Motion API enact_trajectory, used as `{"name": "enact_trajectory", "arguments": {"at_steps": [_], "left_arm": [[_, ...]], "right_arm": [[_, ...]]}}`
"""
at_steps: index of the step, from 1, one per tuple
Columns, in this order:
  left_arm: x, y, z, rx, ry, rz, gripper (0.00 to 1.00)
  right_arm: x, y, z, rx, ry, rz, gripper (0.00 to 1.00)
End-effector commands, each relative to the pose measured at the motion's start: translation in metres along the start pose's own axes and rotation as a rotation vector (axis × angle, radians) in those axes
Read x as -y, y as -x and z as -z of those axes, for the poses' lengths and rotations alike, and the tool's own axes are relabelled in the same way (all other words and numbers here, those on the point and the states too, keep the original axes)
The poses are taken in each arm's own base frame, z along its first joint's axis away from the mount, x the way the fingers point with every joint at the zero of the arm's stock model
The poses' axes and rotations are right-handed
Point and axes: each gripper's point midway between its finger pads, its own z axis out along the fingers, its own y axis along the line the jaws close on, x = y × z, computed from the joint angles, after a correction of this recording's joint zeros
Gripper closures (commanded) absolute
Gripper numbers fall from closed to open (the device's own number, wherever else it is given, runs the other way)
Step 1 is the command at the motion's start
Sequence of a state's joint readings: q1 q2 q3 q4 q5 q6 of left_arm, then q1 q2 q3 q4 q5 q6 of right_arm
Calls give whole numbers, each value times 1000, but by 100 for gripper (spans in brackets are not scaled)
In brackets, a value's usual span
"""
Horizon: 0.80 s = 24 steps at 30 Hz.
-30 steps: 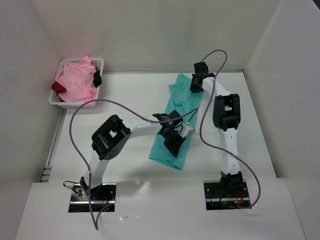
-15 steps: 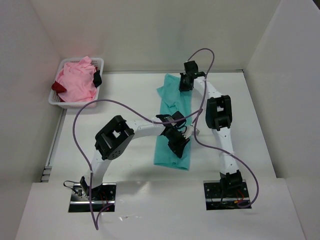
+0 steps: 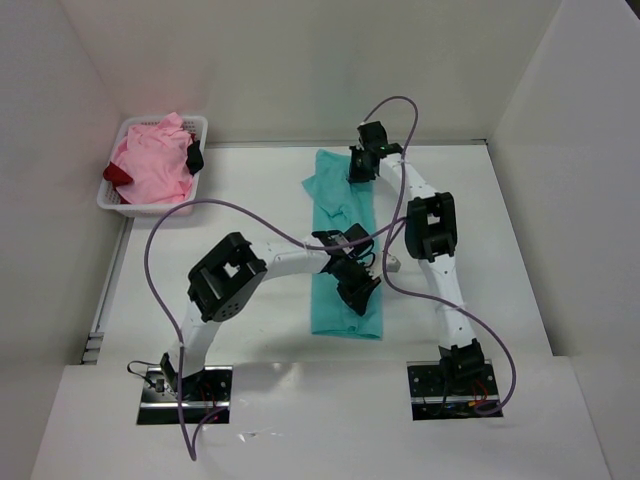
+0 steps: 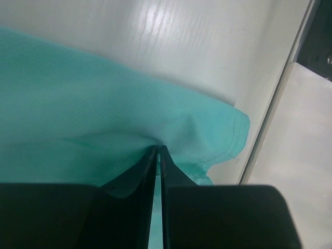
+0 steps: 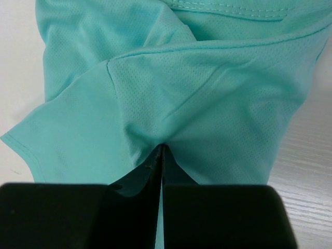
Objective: Fold and stack the t-shirts
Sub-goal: Rotate the tshirt 90 degrees
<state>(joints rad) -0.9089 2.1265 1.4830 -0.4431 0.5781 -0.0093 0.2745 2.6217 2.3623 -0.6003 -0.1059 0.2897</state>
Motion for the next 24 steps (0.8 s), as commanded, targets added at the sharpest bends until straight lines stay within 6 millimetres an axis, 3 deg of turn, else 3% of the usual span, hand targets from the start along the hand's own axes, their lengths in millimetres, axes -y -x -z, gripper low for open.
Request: {"name": "enact_trajectory", "arguments": {"at_steps": [1, 4, 5, 6, 7, 8, 9, 10, 11, 12, 14, 15, 16, 17, 18, 20, 21, 22, 24], "left_arm": [[-1, 14, 27, 63, 101, -34, 86], [-1, 30, 55, 140, 162, -16, 75], [-6, 31, 64, 157, 186, 4, 72], [-1, 37, 77, 185, 205, 2, 62], [-7, 41, 88, 208, 245, 20, 58], [-9, 39, 94, 215, 250, 52, 54], [-4, 46, 106, 248, 266, 48, 50], [-7, 49, 116, 272, 296, 60, 48], [-8, 42, 116, 271, 309, 82, 43], [-7, 47, 131, 313, 338, 86, 40], [-16, 45, 148, 347, 415, 120, 34], [-12, 43, 158, 376, 440, 146, 30], [-13, 42, 164, 397, 461, 157, 27], [-19, 39, 174, 417, 506, 182, 26], [-13, 46, 189, 487, 522, 204, 25], [-14, 36, 193, 515, 546, 239, 21], [-11, 40, 208, 583, 578, 250, 21], [-12, 38, 213, 616, 580, 299, 19], [-7, 36, 225, 668, 589, 329, 18]], "right_arm": [[-7, 46, 47, 100, -7, 15, 92], [7, 71, 76, 155, -26, -7, 82], [-2, 90, 103, 210, -9, -1, 77], [4, 98, 117, 231, -14, -10, 71], [8, 101, 124, 251, -15, -14, 64], [6, 122, 159, 321, -6, -16, 51], [3, 126, 172, 343, 1, -14, 44], [12, 126, 179, 356, -17, -23, 38], [19, 130, 191, 374, -32, -31, 32], [11, 140, 218, 422, -18, -26, 19], [14, 130, 228, 419, -31, -29, 8], [9, 134, 253, 458, -20, -24, 0], [16, 116, 247, 424, -41, -31, 0], [16, 111, 252, 429, -39, -30, 0], [19, 104, 258, 425, -51, -33, 0], [21, 80, 274, 418, -52, -44, 0], [21, 76, 281, 435, -46, -43, 0], [21, 57, 293, 433, -32, -39, 0], [13, 38, 305, 429, 25, -60, 0]]}}
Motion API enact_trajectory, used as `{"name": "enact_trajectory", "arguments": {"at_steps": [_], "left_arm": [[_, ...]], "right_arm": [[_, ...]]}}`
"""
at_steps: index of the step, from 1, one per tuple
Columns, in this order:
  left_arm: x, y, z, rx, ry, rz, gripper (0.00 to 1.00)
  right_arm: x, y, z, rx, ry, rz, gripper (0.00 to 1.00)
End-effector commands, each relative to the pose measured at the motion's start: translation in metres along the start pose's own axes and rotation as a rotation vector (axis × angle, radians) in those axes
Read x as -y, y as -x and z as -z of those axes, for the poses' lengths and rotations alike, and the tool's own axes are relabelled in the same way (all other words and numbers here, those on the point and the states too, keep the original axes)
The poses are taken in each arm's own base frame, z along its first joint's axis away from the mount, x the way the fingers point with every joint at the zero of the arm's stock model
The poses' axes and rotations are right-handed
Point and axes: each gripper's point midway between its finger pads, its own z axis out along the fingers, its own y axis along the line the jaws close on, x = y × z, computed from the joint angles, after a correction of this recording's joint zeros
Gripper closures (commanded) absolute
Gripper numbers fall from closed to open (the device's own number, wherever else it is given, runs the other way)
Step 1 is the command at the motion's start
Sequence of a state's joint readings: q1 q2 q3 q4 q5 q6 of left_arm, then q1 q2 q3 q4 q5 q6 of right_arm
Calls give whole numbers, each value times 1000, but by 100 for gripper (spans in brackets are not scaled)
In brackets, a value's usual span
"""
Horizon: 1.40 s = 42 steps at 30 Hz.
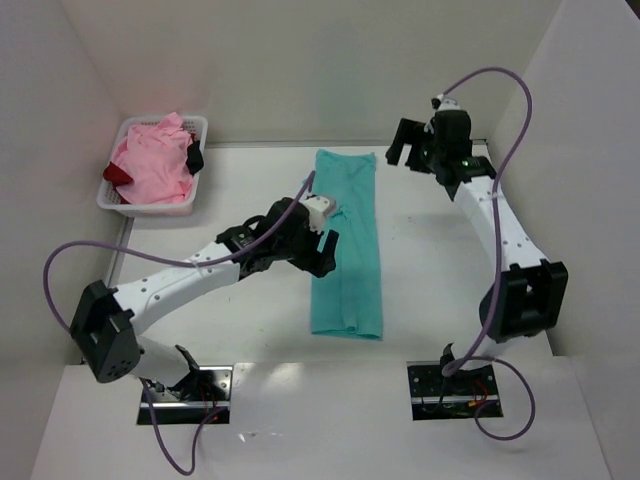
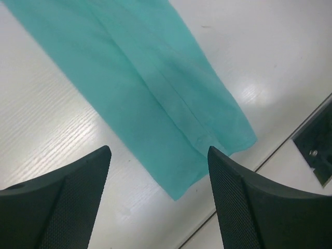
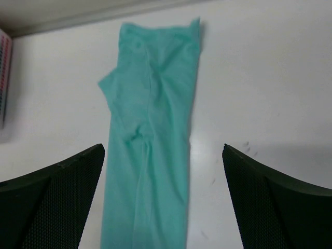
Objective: Fold and stack the t-shirts
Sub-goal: Rotate the tshirt 90 degrees, then grab the bottom of the folded rectangular tshirt with both arms
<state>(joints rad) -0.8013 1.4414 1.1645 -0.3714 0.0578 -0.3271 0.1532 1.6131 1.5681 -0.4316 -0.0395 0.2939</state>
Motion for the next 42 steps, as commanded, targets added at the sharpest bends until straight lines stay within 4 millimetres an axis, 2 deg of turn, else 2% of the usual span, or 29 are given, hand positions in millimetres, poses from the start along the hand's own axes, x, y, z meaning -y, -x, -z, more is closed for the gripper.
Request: {"name": "enact_trajectory", "arguments": {"at_steps": [1, 2, 3, 4, 5, 6, 7, 8, 9, 11, 12, 13, 14, 17, 18, 19, 20, 21, 24, 25, 29, 30, 32, 35, 36, 38, 41, 42], "left_arm": [[-10, 25, 19, 149, 77, 170, 16], [-10, 23, 20, 149, 76, 187, 15], [-11, 22, 22, 155, 86, 198, 15], [-13, 14, 19, 137, 93, 210, 15], [-12, 14, 19, 139, 91, 237, 15], [-13, 9, 19, 120, 97, 256, 13], [-11, 5, 18, 107, 89, 275, 13], [-13, -6, 14, 85, 97, 317, 13], [-11, -9, 16, 93, 83, 335, 13], [-6, -17, 18, 90, 44, 343, 13], [-5, -29, 21, 83, 27, 356, 13], [-2, -35, 24, 75, 9, 355, 12], [3, -32, 29, 80, -20, 353, 12], [2, -51, 42, 59, -23, 354, 9], [2, -53, 48, 68, -27, 366, 9], [2, -56, 50, 70, -29, 382, 9], [1, -61, 51, 66, -27, 395, 8], [0, -69, 50, 54, -22, 405, 8], [4, -75, 55, 33, -30, 422, 7], [5, -78, 55, 19, -34, 432, 7], [4, -86, 46, -45, -1, 476, 7], [3, -94, 38, -86, 9, 480, 7], [4, -97, 32, -130, 16, 485, 7], [12, -100, 19, -194, 18, 483, 8], [12, -110, 14, -237, 26, 489, 8], [17, -103, 11, -235, 17, 489, 8], [26, -109, 10, -261, 4, 496, 8], [27, -112, 8, -275, 2, 498, 8]], "right_arm": [[-7, -38, 22, -41, 71, -38, 0], [-10, -38, 39, -31, 86, -52, 0], [-10, -46, 45, -49, 92, -73, 0], [-5, -71, 49, -106, 82, -89, 0], [-8, -69, 64, -86, 102, -102, 0], [-12, -79, 72, -109, 118, -111, 0], [-13, -101, 77, -165, 118, -127, 0], [-14, -109, 84, -181, 119, -135, 0], [-17, -110, 96, -176, 134, -145, 0], [-24, -136, 107, -239, 150, -173, 0], [-28, -138, 118, -236, 171, -182, 0], [-29, -149, 121, -266, 164, -213, 0], [-32, -158, 128, -301, 162, -220, 0], [-35, -186, 138, -379, 161, -260, 0], [-40, -202, 143, -430, 163, -252, 0], [-35, -211, 143, -445, 117, -248, 0], [-37, -217, 146, -461, 99, -260, 0], [-41, -231, 152, -502, 86, -250, 0], [-44, -244, 159, -527, 61, -280, 0], [-41, -255, 164, -557, 35, -265, 0], [-35, -281, 169, -629, -9, -252, 0], [-34, -283, 171, -638, -21, -262, 0], [-28, -299, 180, -685, -68, -250, 1], [-16, -308, 189, -699, -159, -266, 5], [-12, -311, 190, -699, -178, -274, 8], [-13, -319, 195, -725, -194, -300, 9], [-14, -329, 202, -741, -196, -344, 15], [-9, -335, 205, -754, -218, -350, 15]]}}
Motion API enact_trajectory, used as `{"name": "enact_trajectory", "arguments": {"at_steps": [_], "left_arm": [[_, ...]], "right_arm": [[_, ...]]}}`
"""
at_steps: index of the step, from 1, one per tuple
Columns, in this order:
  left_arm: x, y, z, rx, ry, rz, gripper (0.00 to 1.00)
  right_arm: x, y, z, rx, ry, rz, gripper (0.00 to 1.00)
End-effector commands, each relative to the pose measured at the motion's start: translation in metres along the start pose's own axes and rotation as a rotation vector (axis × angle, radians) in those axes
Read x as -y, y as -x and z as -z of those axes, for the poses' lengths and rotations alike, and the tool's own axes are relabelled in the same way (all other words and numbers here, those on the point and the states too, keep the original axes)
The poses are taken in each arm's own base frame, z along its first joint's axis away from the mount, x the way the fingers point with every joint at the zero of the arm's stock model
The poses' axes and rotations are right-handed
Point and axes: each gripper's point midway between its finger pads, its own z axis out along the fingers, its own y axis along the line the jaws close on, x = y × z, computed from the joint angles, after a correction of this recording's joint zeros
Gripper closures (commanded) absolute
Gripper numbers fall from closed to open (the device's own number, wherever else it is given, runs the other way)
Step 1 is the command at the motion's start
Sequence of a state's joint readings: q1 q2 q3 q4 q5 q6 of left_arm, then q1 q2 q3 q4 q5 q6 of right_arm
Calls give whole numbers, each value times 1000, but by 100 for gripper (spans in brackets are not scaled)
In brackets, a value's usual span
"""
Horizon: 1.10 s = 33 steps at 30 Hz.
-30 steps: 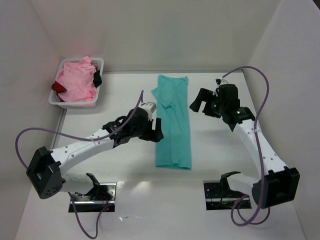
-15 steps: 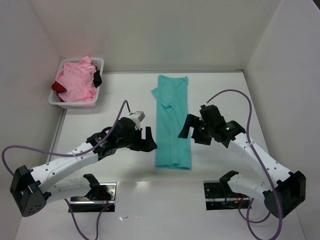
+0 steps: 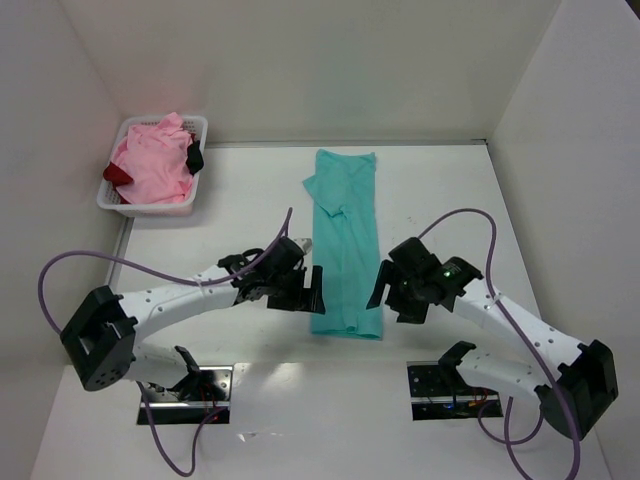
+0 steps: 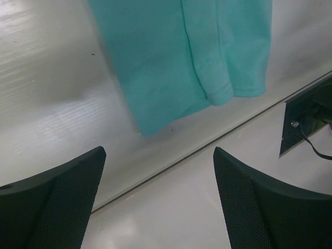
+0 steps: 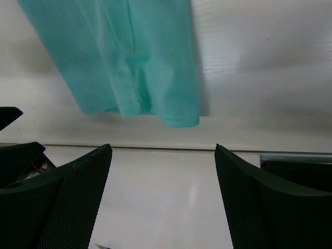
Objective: Fold and stack the t-shirts
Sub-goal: Grab the bottom of the folded rectangular tshirt with both arms
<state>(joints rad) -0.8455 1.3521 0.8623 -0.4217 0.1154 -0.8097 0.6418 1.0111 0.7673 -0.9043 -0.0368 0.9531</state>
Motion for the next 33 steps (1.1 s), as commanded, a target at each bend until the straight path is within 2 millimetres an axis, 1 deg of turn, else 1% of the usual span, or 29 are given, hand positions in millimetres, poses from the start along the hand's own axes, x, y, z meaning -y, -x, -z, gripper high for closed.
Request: {"name": "enact_trajectory", "arguments": {"at_steps": [1, 2, 3, 5, 6, 8, 9, 10, 11, 12, 13, 14, 15, 17, 18, 19, 20, 21, 22, 24, 26, 27, 28, 29, 30, 31, 33], "left_arm": [[20, 3, 6, -10, -49, 25, 8], [20, 3, 6, -10, -49, 25, 8], [17, 0, 4, -25, -35, 28, 8], [17, -3, 2, -36, -32, 22, 9], [14, -7, 0, -52, -16, 36, 9], [15, -12, -5, -70, 0, 32, 9], [13, -14, -9, -83, 13, 35, 9], [13, -15, -10, -84, 27, 28, 9], [11, -15, -12, -84, 40, 38, 9], [14, -16, -13, -88, 38, 39, 9], [12, -17, -16, -96, 47, 41, 10], [14, -16, -17, -90, 40, 40, 10], [13, -14, -17, -82, 48, 48, 10], [8, -16, -21, -82, 61, 49, 12], [7, -14, -22, -72, 70, 64, 12], [9, -13, -22, -66, 64, 72, 12], [5, -15, -24, -65, 79, 73, 12], [7, -13, -24, -56, 71, 86, 12], [4, -16, -26, -64, 80, 106, 13], [6, -12, -29, -47, 79, 124, 14], [1, -17, -33, -61, 97, 157, 14], [-2, -17, -36, -56, 113, 170, 14], [-1, -18, -36, -52, 117, 173, 14], [-5, -22, -39, -63, 131, 184, 14], [-5, -21, -39, -55, 138, 197, 14], [-10, -25, -40, -64, 149, 198, 16], [-13, -29, -41, -70, 159, 227, 16]], "right_arm": [[19, -14, 0, -15, -53, -79, 15], [20, -15, 1, -11, -45, -96, 15], [25, -19, -2, -17, -57, -107, 15], [27, -24, -6, -38, -56, -120, 15], [29, -25, -10, -39, -56, -120, 15], [24, -24, -14, -38, -47, -112, 15], [25, -25, -19, -49, -67, -112, 15], [24, -24, -22, -46, -75, -104, 15], [18, -23, -25, -42, -56, -83, 15], [19, -23, -29, -50, -71, -83, 15], [16, -25, -32, -54, -68, -72, 15], [10, -21, -34, -43, -48, -71, 15], [12, -24, -38, -46, -46, -63, 15], [5, -24, -40, -48, -12, -71, 16], [8, -26, -45, -48, -12, -81, 18], [8, -26, -45, -48, -12, -81, 19], [11, -28, -47, -53, -22, -90, 19], [15, -30, -50, -56, -27, -90, 19], [14, -30, -52, -56, -27, -90, 21], [22, -34, -58, -66, -48, -91, 24], [17, -33, -58, -66, -26, -91, 27], [20, -35, -59, -70, -34, -100, 27], [19, -33, -61, -59, -38, -100, 27], [19, -33, -61, -59, -38, -100, 28], [21, -34, -63, -65, -49, -100, 28], [22, -32, -64, -57, -53, -100, 28], [20, -31, -66, -50, -41, -99, 28]]}}
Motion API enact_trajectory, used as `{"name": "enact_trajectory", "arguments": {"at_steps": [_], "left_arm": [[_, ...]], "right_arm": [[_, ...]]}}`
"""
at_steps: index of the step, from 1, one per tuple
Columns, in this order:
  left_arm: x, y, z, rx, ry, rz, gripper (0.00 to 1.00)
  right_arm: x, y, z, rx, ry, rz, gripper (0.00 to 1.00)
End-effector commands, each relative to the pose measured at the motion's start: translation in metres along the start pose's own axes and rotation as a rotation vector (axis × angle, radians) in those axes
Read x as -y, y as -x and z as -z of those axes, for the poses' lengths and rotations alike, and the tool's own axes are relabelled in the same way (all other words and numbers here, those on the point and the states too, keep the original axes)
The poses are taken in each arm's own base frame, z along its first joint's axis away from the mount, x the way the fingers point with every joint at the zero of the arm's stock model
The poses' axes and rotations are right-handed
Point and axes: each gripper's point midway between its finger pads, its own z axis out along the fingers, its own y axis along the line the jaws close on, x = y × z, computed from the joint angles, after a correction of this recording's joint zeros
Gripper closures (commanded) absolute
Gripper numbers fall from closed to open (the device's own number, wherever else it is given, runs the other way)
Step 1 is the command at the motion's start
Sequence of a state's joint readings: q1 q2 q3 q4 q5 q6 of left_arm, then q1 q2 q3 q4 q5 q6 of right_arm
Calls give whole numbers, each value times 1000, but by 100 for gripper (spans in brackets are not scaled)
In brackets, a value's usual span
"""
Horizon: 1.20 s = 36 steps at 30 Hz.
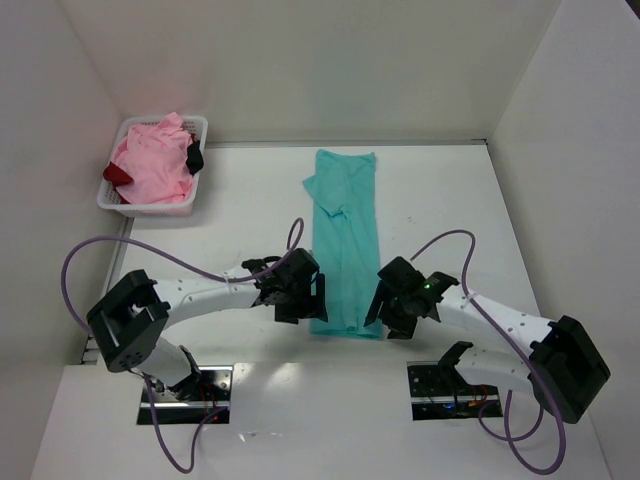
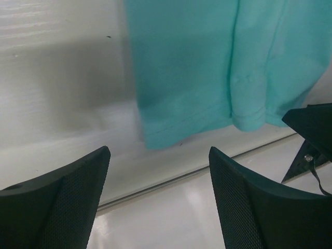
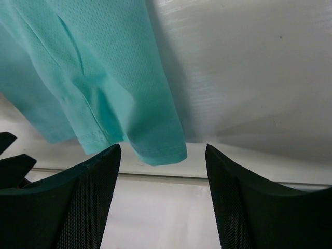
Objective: Fold and stack the t-shirts
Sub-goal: Grab the bottom of the folded rectangular tshirt with both arms
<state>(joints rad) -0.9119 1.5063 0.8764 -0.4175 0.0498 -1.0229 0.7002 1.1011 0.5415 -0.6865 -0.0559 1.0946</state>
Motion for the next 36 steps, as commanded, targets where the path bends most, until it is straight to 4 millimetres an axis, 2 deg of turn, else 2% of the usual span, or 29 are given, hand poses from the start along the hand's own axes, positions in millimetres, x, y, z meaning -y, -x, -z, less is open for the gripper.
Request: {"name": "enact_trajectory", "arguments": {"at_steps": [1, 5, 8, 14, 24, 30, 36], "left_arm": [[-9, -9, -8, -10, 37, 49, 16], [-14, -13, -14, -20, 54, 71, 17], [-15, -14, -15, -20, 56, 89, 20], [-15, -11, -24, -10, 57, 89, 22], [-17, -10, -32, -13, 79, 100, 30], [-19, -11, -35, -17, 86, 110, 42], [-18, -12, -39, -25, 82, 110, 53]], "right_arm": [[-5, 4, -7, 32, 28, -17, 28], [-10, 4, -9, 28, 43, -16, 30], [-5, 2, -12, 24, 34, -17, 36], [-12, 6, -12, 38, 65, -15, 45], [-14, 9, -20, 39, 45, -16, 46], [-13, 9, -20, 39, 44, -7, 51], [-11, 8, -20, 40, 46, -7, 59]]}}
